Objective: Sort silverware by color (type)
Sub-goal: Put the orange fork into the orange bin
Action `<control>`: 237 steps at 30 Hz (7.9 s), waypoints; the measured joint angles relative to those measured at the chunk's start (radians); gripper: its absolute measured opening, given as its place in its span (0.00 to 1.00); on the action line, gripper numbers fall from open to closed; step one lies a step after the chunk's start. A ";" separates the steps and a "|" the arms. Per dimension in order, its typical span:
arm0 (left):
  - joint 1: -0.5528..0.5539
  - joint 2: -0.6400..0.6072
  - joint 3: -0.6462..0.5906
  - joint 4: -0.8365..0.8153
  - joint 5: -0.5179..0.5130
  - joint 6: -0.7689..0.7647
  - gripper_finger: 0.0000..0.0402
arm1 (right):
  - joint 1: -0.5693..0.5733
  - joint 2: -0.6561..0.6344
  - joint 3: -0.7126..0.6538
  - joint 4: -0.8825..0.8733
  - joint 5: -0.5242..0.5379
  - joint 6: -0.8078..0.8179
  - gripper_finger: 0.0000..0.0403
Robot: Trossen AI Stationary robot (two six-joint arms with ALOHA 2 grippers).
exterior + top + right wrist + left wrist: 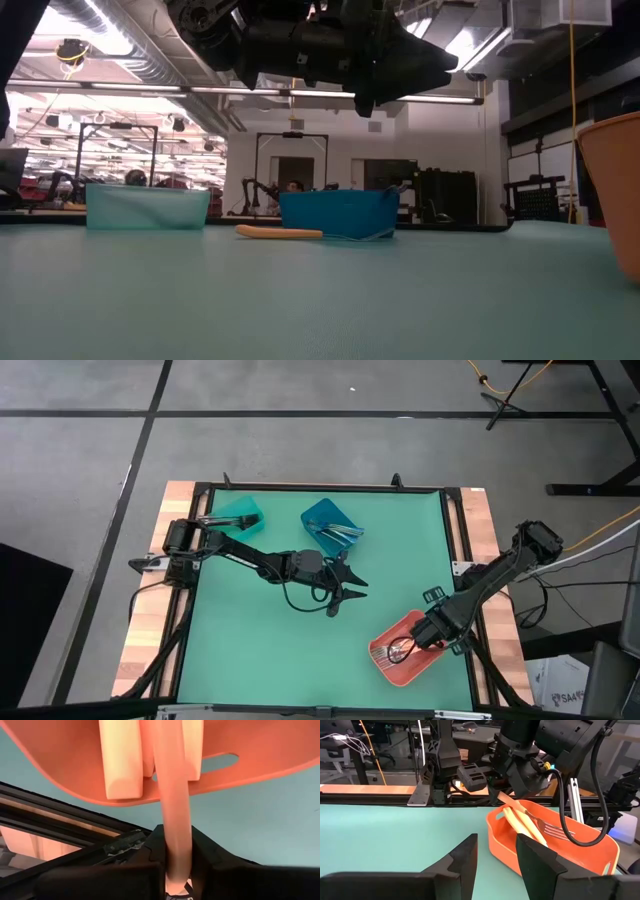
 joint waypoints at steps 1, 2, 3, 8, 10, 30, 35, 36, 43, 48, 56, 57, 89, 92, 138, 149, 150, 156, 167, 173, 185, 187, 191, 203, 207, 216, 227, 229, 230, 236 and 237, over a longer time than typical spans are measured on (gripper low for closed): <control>0.000 0.000 0.000 0.000 0.000 0.000 0.32 | 0.000 0.000 0.000 0.000 0.000 0.000 0.10; 0.000 0.000 0.000 0.000 0.000 0.000 0.32 | -0.001 0.000 0.000 0.000 0.000 0.000 0.12; 0.000 0.000 0.000 0.000 0.000 0.000 0.32 | 0.000 0.000 0.000 0.000 0.000 0.000 0.13; 0.000 0.000 0.000 0.000 0.000 0.000 0.32 | 0.000 0.000 0.000 0.000 0.000 0.000 0.20; 0.000 0.000 0.000 0.000 0.000 0.000 0.32 | 0.000 0.000 0.000 0.000 0.000 0.000 0.22; 0.000 0.000 0.000 0.000 0.000 0.000 0.32 | 0.000 0.000 0.000 -0.003 0.000 0.031 0.44; 0.000 0.000 0.000 0.000 0.000 0.000 0.32 | 0.000 0.000 0.001 -0.023 0.000 0.031 0.44; 0.000 0.000 0.000 0.000 0.000 0.000 0.32 | 0.000 0.000 0.001 -0.034 0.000 0.031 0.43; 0.000 0.000 0.000 0.000 0.000 0.000 0.32 | 0.000 0.000 0.001 -0.122 0.000 0.030 0.43; 0.000 0.000 0.000 0.000 0.000 0.001 0.32 | 0.000 -0.001 0.001 -0.153 0.000 0.030 0.43; 0.000 0.000 0.000 0.000 0.000 0.000 0.32 | 0.000 -0.001 0.001 -0.160 0.000 0.030 0.43; 0.000 0.000 0.000 0.000 0.000 0.000 0.32 | 0.000 -0.001 0.001 -0.160 0.000 0.030 0.43; 0.000 0.000 0.000 0.000 -0.035 -0.001 0.32 | 0.000 -0.001 0.178 -0.126 0.259 -0.004 0.43; 0.001 0.000 0.000 0.000 -0.088 -0.056 0.32 | 0.000 -0.001 0.203 -0.127 0.269 -0.004 0.43; 0.154 -0.220 -0.001 -1.120 -0.293 -0.102 0.32 | -0.001 -0.001 0.267 0.058 0.587 -0.158 0.43; 0.154 -0.124 0.000 -1.115 -0.282 -0.096 0.32 | -0.001 -0.001 0.266 0.060 0.587 -0.158 0.43; 0.154 -0.112 0.000 -1.114 -0.282 -0.089 0.32 | -0.001 -0.001 0.266 0.060 0.587 -0.158 0.43; 0.156 -0.064 0.000 -1.114 -0.248 -0.068 0.32 | -0.001 -0.001 0.266 0.060 0.587 -0.158 0.43; 0.185 -0.052 0.001 -1.113 -0.223 -0.068 0.32 | -0.001 -0.001 0.266 0.060 0.587 -0.158 0.43; 0.195 -0.052 0.001 -1.113 -0.197 -0.069 0.32 | -0.001 -0.001 0.266 0.061 0.587 -0.158 0.43; 0.195 -0.051 0.000 -1.112 -0.184 -0.069 0.32 | -0.001 -0.001 0.266 0.061 0.587 -0.158 0.43; 0.190 -0.051 0.000 -1.112 -0.188 -0.069 0.32 | -0.001 -0.001 0.266 0.061 0.587 -0.158 0.43; 0.176 -0.051 0.000 -1.112 -0.199 -0.069 0.32 | -0.001 -0.001 0.266 0.060 0.587 -0.157 0.43; 0.133 -0.050 0.000 -1.113 -0.252 -0.069 0.29 | -0.001 -0.020 0.266 -0.011 0.594 -0.150 0.43; 0.133 -0.050 0.000 -1.113 -0.244 -0.069 0.22 | -0.001 -0.063 0.266 -0.021 0.607 -0.124 0.43; 0.130 -0.050 0.000 -1.114 -0.239 -0.077 0.16 | -0.001 -0.226 0.211 0.006 0.675 -0.026 0.43; 0.092 -0.050 -0.002 -1.052 -0.129 -0.132 0.17 | -0.001 -0.397 0.031 0.222 0.684 0.016 0.43; 0.079 -0.048 -0.003 -1.014 -0.102 -0.139 0.17 | -0.001 -0.400 0.017 0.240 0.684 0.015 0.43; 0.072 -0.047 -0.003 -0.992 -0.094 -0.153 0.17 | -0.001 -0.400 0.013 0.247 0.685 0.014 0.43; 0.033 -0.047 -0.003 -0.878 -0.067 -0.226 0.17 | -0.001 -0.400 0.013 0.259 0.704 0.012 0.43; 0.028 -0.047 -0.003 -0.859 -0.068 -0.235 0.17 | -0.001 -0.400 0.013 0.262 0.708 0.012 0.43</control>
